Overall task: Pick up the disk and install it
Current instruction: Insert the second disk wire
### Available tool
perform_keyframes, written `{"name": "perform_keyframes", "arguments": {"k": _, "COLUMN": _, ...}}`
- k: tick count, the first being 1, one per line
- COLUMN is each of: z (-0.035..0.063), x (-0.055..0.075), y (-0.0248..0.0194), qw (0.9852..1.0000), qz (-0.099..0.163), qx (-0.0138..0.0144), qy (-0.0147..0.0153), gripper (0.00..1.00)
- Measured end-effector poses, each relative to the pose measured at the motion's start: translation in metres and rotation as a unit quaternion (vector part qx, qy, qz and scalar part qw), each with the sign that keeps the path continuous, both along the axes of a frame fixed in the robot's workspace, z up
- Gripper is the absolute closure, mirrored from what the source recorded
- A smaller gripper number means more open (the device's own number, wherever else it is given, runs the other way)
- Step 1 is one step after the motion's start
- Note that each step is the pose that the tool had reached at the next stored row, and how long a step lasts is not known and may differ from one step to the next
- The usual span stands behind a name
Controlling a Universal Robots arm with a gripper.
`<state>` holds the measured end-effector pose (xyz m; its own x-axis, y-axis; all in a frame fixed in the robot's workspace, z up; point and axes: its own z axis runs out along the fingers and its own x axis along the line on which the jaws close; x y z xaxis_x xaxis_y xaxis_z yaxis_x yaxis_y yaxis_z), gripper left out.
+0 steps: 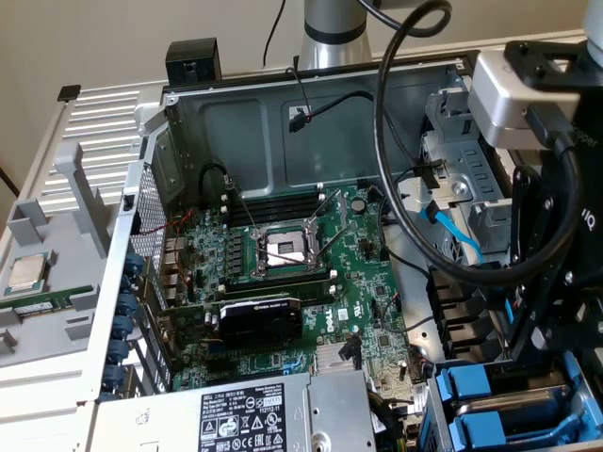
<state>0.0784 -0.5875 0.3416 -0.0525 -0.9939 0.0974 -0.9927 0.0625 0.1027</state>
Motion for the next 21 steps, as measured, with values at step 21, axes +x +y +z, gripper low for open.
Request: {"name": "perform_keyframes", "arguments": {"k": 21, "z": -0.0001, "x": -0.0010, "y": -0.0032, "qw": 1.0000, "qz": 0.000, "qx": 0.0002, "qy": 0.0000, "gripper": 0.83}}
